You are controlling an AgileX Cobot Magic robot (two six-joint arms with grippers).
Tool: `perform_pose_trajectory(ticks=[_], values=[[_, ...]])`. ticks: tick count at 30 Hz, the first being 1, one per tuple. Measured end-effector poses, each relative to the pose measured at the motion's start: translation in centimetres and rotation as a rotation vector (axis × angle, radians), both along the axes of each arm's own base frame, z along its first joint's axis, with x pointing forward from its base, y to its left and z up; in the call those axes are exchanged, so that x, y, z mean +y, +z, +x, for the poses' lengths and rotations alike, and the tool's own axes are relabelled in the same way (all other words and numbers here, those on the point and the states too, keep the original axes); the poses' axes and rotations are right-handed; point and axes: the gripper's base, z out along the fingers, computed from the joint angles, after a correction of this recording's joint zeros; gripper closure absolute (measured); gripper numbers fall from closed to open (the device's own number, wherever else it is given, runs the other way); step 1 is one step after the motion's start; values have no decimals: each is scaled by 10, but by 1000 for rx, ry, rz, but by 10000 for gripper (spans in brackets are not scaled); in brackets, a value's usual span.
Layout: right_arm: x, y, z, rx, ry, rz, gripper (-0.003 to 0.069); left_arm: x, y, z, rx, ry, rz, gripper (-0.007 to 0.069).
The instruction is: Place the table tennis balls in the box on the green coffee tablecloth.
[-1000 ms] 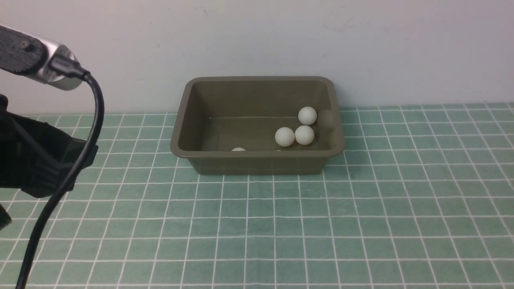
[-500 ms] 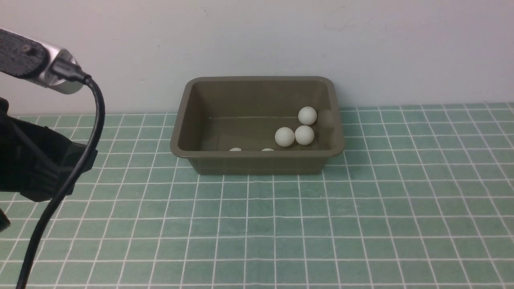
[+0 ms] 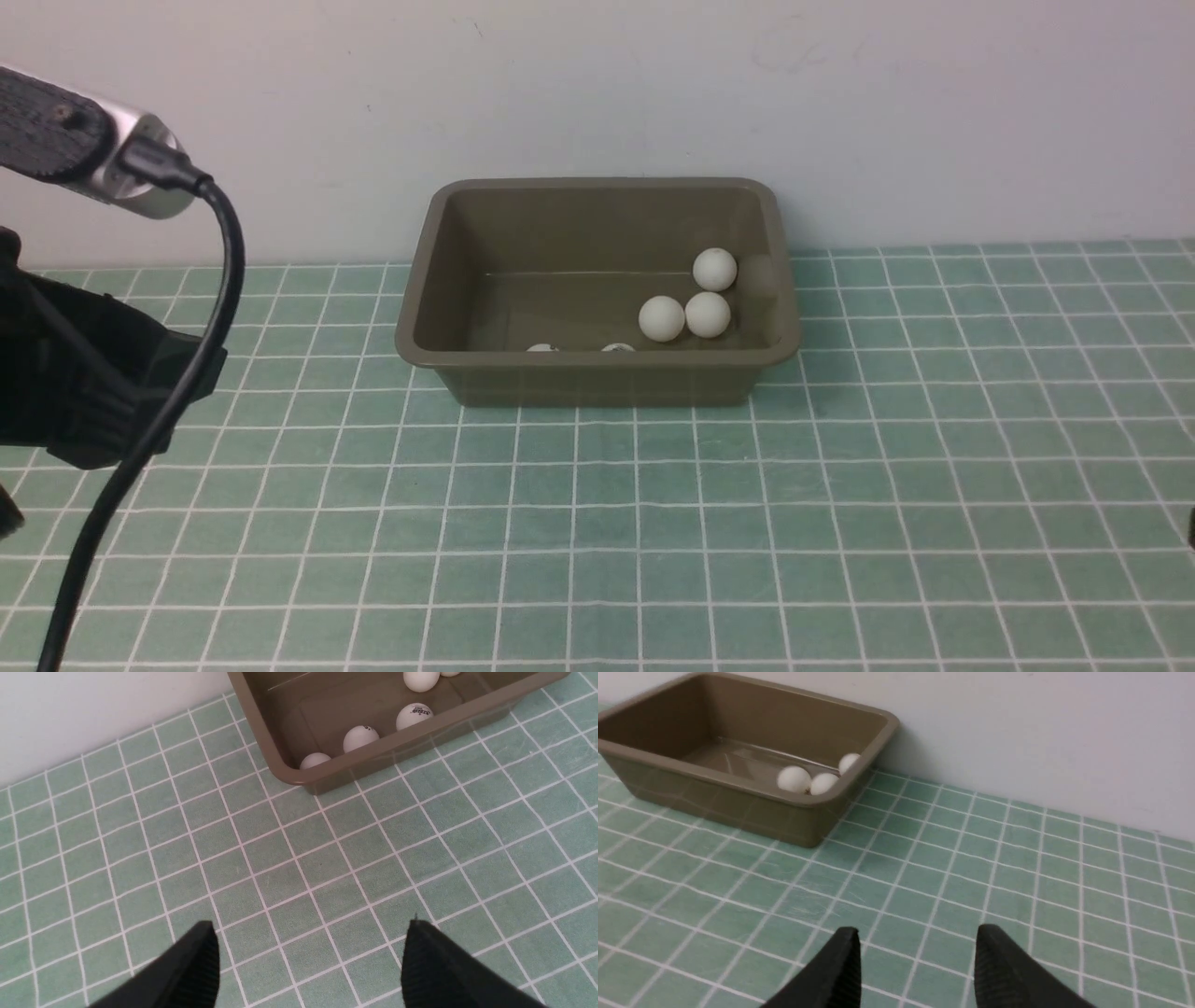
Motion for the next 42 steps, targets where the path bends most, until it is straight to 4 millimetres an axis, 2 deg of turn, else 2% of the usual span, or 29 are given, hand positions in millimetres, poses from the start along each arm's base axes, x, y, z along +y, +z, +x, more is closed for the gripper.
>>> perform_pose_trajectory(ticks=[4,6,10,12,13,15,20,24,42], values=[[-5,-6,-7,-1,-63,-15,342,0,0,0,0,1,1,155],[-14,-14,-17,-18,-191,30,342,0,0,0,2,0,-6,155],[-21,-32,-24,-48,-312,129,342,-1,0,0,5,-2,-16,155],[-22,-38,-26,-64,-329,148,342,-1,0,0,6,-3,-19,155],[-23,-56,-31,-106,-351,173,342,-1,0,0,6,-3,-20,155],[-24,-66,-33,-106,-355,172,342,-1,0,0,6,-3,-20,155],[-24,-82,-32,-57,-366,156,342,-1,0,-1,10,-3,-20,155],[-25,-88,-32,-40,-369,145,342,-1,-1,-1,15,-4,-20,155],[-25,-87,-31,-79,-363,119,342,-1,-1,-1,15,-4,-20,155]])
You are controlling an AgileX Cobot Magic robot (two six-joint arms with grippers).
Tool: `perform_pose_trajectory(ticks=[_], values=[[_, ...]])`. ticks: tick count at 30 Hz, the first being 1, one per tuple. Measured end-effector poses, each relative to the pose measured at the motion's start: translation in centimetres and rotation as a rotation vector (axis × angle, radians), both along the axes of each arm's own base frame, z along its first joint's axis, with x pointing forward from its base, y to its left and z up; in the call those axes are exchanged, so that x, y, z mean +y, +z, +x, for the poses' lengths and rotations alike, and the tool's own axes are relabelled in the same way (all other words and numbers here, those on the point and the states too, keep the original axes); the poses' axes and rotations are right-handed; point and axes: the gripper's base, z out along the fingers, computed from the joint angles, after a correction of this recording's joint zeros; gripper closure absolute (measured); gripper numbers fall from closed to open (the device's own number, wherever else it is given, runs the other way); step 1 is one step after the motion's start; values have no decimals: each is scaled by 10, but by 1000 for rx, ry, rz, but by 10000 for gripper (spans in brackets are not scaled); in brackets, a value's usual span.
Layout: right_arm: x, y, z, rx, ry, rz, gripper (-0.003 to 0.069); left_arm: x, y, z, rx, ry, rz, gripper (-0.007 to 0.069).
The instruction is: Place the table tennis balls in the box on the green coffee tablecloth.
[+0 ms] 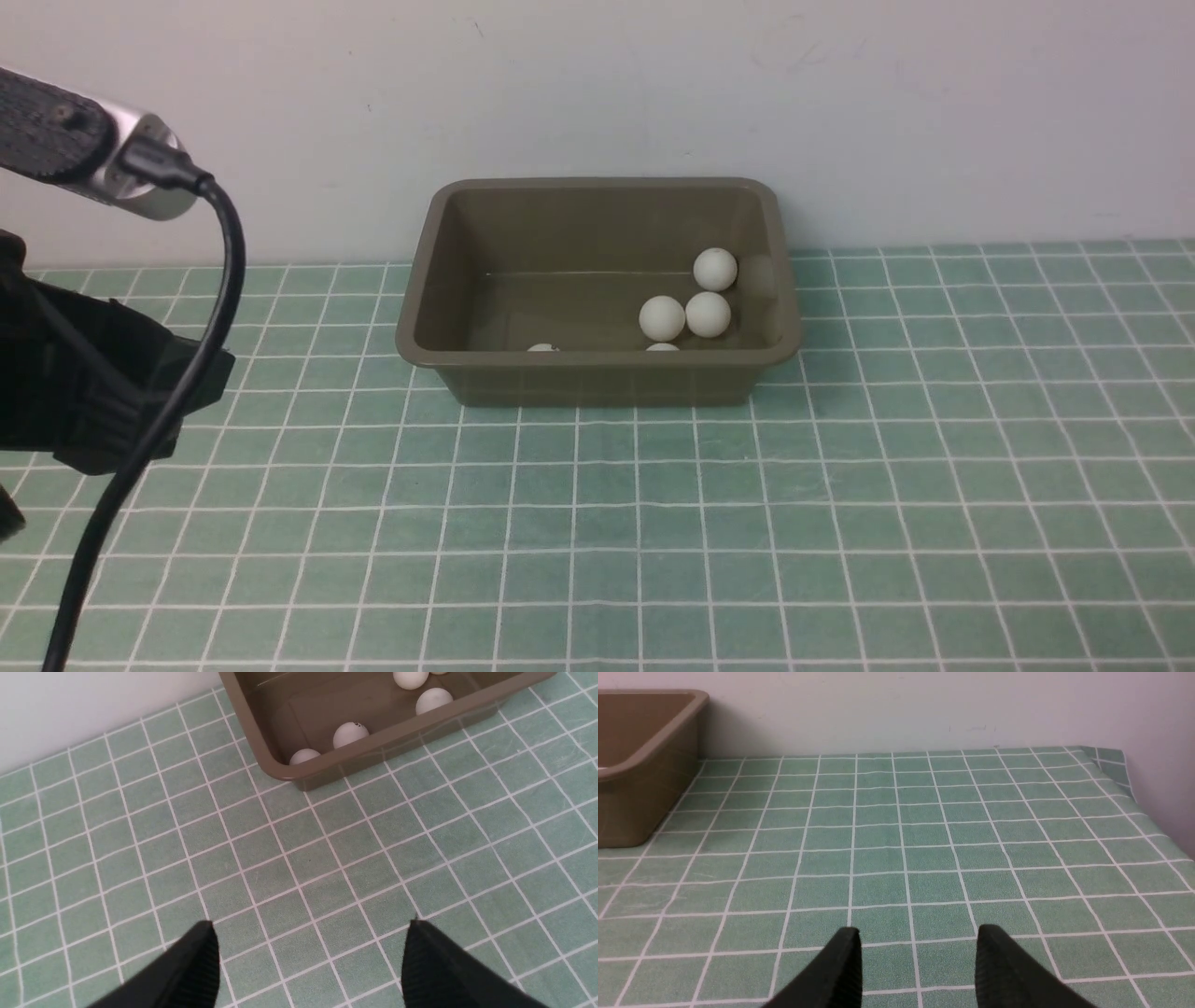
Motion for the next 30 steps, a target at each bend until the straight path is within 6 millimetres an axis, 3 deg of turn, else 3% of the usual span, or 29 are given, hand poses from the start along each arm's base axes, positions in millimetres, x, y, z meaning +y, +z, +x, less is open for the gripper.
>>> perform_pose_trajectory(ticks=[22,26,30], values=[[0,0,0,-1,-1,0,342,1,-2,0,-6,5,1,155],[0,0,0,-2,-1,0,342,11,-15,-15,-150,53,-59,155],[0,0,0,-2,-1,0,342,25,-41,-41,-289,118,-88,155]])
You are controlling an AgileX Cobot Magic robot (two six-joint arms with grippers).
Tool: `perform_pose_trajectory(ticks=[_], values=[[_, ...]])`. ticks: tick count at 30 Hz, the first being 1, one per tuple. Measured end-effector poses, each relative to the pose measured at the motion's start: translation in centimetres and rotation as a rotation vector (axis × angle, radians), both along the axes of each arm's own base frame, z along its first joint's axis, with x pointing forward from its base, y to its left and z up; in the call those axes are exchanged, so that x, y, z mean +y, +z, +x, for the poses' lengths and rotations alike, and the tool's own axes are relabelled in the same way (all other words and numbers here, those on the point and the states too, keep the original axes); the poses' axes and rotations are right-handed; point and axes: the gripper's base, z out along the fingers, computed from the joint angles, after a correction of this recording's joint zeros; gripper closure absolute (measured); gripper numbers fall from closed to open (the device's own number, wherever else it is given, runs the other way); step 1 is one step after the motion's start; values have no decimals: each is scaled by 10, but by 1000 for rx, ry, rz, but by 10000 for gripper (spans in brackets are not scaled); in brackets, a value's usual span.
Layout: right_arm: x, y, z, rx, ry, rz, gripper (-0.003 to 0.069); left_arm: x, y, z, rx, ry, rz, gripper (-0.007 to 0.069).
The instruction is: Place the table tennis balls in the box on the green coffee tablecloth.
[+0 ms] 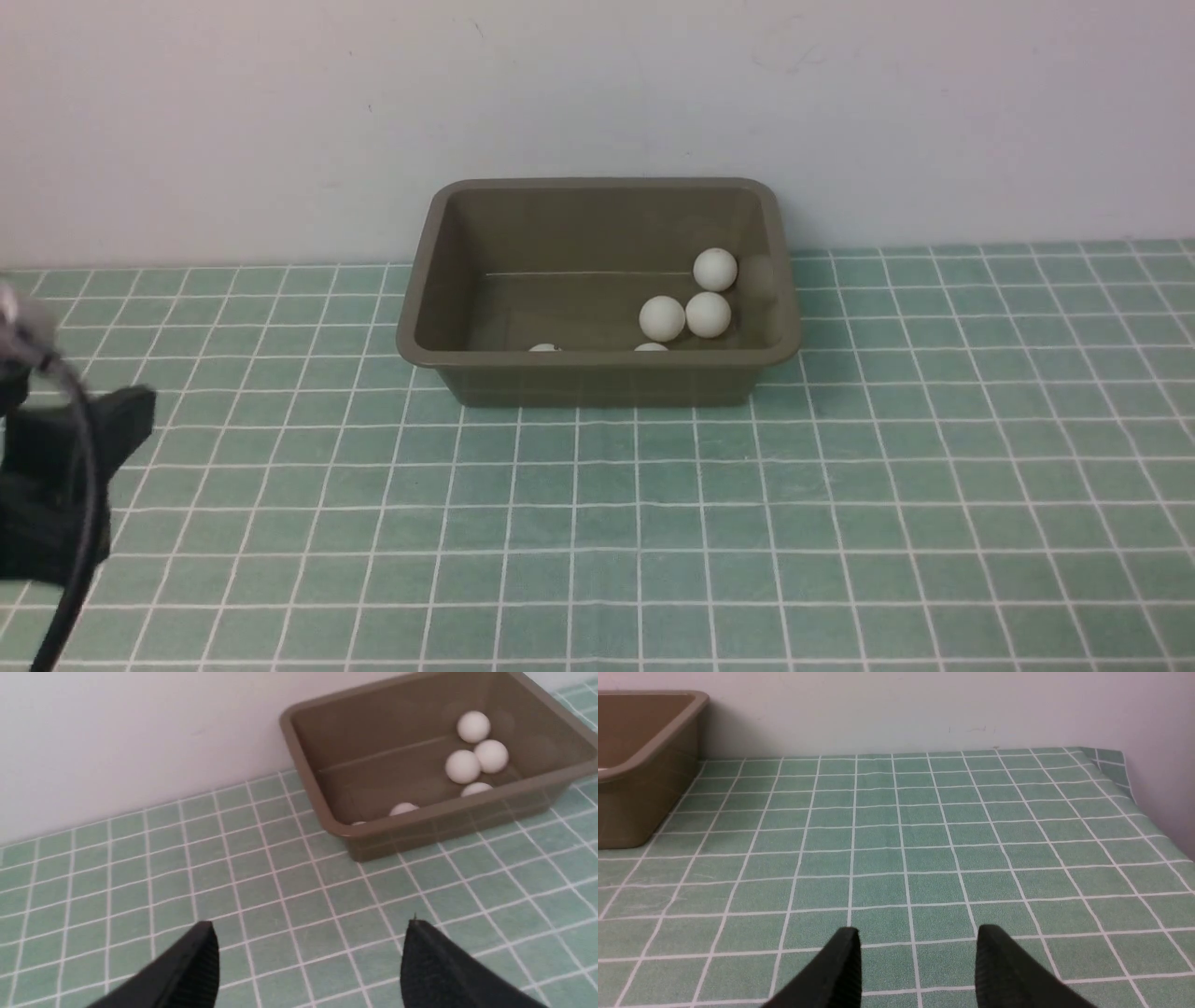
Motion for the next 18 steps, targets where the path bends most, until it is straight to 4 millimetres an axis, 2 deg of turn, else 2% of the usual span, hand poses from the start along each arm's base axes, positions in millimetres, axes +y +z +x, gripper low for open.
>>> perform_pose_trajectory(ticks=[2,5,7,10,11,14,18], values=[[0,0,0,0,0,0,342,10,-36,-17,-33,64,-6,155],[0,0,0,0,0,0,342,14,-63,-27,-34,98,-17,155],[0,0,0,-1,0,0,342,15,-91,-37,-27,108,-20,155],[0,0,0,-1,0,0,342,17,-115,-47,-62,110,-10,155],[0,0,0,-1,0,0,342,17,-115,-47,-62,110,-10,155],[0,0,0,-1,0,-1,342,18,-138,-62,-193,115,-30,155],[0,0,0,-1,0,-1,342,19,-149,-67,-228,121,-38,155]])
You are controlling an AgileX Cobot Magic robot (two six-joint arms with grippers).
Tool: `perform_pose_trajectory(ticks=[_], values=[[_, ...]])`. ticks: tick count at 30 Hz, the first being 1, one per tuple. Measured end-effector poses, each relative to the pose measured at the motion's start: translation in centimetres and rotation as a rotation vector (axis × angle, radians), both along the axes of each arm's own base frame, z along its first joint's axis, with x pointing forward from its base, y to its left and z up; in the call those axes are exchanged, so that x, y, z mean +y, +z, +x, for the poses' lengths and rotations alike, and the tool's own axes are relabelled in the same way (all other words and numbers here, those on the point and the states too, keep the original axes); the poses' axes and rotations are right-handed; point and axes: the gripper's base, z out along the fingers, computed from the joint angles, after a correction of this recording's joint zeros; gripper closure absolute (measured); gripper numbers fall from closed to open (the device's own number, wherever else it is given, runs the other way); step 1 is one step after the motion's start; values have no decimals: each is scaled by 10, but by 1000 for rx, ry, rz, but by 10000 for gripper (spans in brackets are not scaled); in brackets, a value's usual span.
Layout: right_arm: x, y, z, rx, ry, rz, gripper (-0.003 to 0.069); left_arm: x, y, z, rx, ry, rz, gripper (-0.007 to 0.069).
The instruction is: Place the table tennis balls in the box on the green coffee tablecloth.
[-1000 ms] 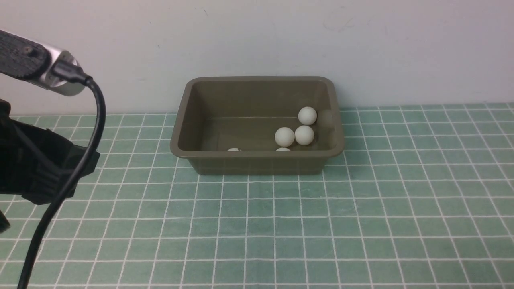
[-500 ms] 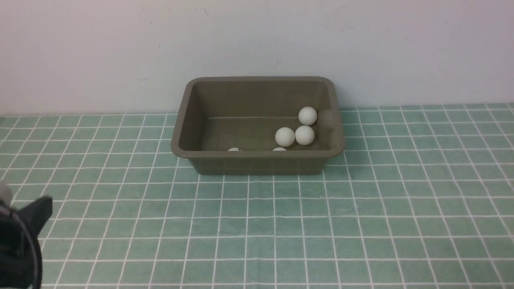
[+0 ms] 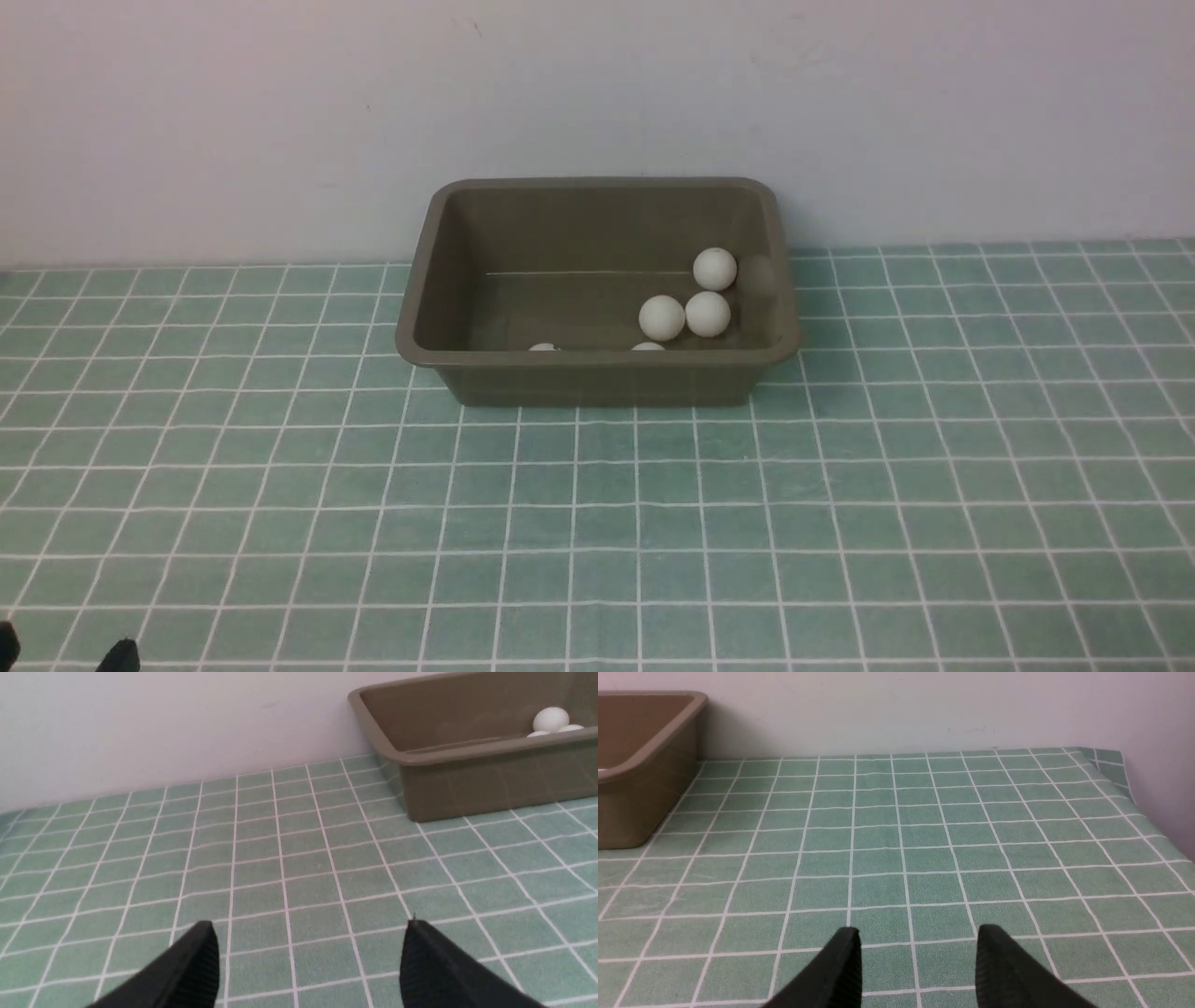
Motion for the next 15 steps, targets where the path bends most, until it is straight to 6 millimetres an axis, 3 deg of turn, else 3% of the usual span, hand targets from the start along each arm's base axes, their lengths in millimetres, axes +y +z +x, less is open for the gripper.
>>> perform_pose_trajectory(ticks=[3,15], values=[[0,0,0,0,0,0,342,0,-12,0,43,2,-2,155],[0,0,0,0,0,0,342,0,-17,-2,102,-3,12,155]])
